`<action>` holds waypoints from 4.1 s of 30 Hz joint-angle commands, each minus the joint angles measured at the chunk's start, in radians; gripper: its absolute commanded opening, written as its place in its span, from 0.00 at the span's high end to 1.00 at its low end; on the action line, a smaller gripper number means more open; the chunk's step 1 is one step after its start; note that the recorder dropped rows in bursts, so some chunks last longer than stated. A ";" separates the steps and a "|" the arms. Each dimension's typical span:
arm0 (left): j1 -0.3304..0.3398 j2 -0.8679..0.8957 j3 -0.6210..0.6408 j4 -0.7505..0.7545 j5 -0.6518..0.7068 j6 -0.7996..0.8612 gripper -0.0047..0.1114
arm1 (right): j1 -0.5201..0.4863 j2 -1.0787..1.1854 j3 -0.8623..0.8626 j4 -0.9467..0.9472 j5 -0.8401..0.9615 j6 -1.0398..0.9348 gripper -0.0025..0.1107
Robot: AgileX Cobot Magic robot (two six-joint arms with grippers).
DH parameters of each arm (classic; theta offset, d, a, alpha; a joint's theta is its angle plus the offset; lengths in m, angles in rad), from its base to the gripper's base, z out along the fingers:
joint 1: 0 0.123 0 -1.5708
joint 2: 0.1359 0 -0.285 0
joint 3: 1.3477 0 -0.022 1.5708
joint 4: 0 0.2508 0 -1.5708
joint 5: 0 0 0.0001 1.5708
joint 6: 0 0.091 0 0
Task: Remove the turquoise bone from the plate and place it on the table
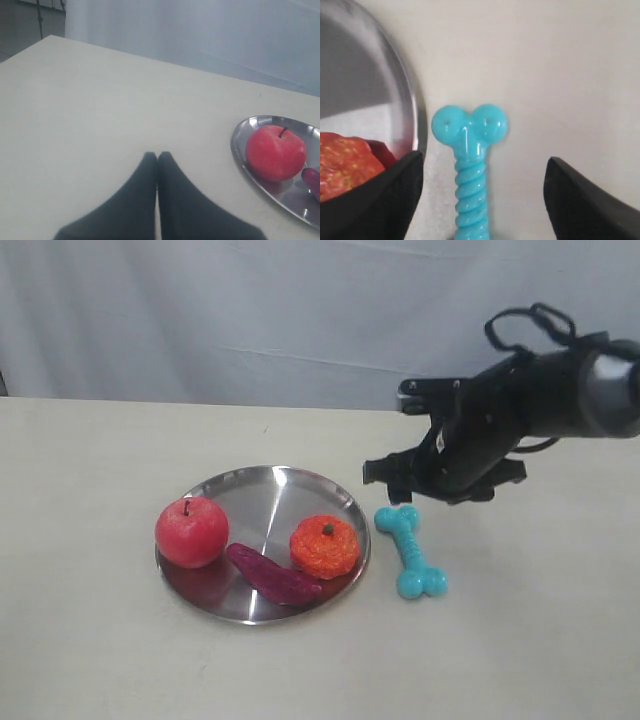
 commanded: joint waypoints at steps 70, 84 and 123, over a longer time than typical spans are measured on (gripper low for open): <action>-0.005 -0.001 0.003 0.000 -0.005 -0.002 0.96 | -0.007 -1.798 0.536 0.122 0.158 -0.280 0.98; -0.005 -0.001 0.003 0.000 -0.005 -0.002 0.96 | -0.007 -1.844 1.000 0.083 -0.269 -0.282 0.98; -0.005 -0.001 0.003 0.000 -0.005 -0.002 0.96 | -0.007 -1.895 1.255 0.185 -0.289 -0.437 0.98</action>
